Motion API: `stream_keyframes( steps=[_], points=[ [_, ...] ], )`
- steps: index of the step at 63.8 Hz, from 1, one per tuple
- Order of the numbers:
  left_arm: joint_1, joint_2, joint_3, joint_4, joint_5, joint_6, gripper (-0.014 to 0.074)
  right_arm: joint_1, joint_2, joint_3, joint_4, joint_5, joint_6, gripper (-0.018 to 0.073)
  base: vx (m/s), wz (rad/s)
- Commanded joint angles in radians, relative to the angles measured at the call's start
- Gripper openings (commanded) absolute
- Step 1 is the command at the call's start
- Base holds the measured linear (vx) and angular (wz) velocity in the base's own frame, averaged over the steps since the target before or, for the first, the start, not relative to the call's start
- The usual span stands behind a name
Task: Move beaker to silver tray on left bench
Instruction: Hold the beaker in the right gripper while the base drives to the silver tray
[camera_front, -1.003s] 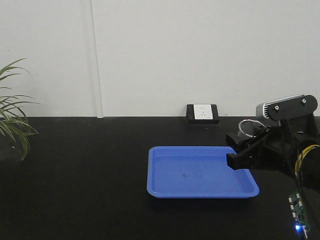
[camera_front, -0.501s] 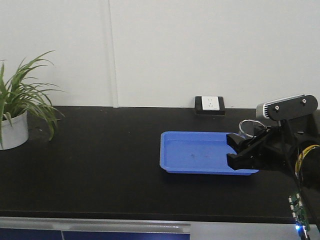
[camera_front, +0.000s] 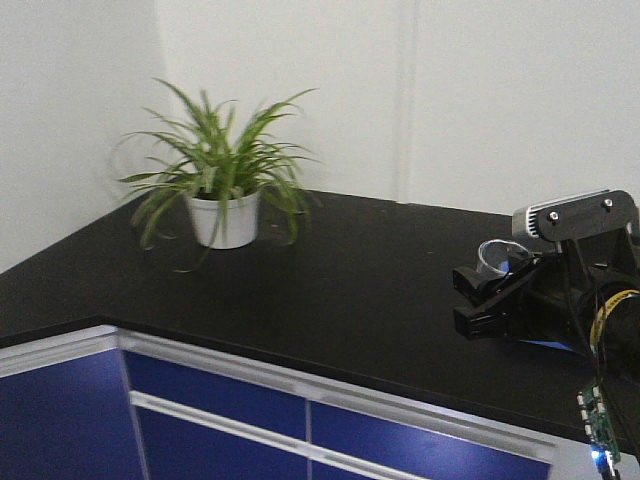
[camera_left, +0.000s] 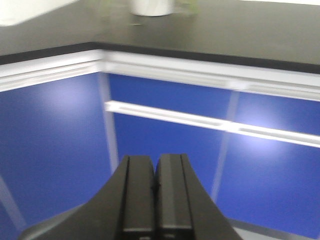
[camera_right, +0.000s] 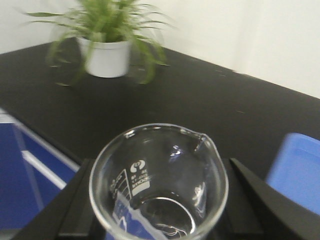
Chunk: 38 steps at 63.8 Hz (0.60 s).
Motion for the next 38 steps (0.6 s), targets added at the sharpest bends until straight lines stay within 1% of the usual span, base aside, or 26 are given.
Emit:
stream_keyframes(
  steps=[1, 21, 38],
  points=[
    [0.002, -0.007, 0.018, -0.005, -0.083, 0.000, 0.0001, -0.001, -0.030, -0.036, -0.006, -0.051, 0.000, -0.0014, -0.15, 0.88],
    [0.002, -0.007, 0.018, -0.005, -0.083, 0.000, 0.0001, -0.001, -0.030, -0.036, -0.006, -0.051, 0.000, -0.0014, -0.12, 0.99],
    [0.002, -0.007, 0.018, -0.005, -0.083, 0.000, 0.0001, -0.001, -0.030, -0.036, -0.006, -0.051, 0.000, -0.0014, -0.04, 1.04]
  ],
)
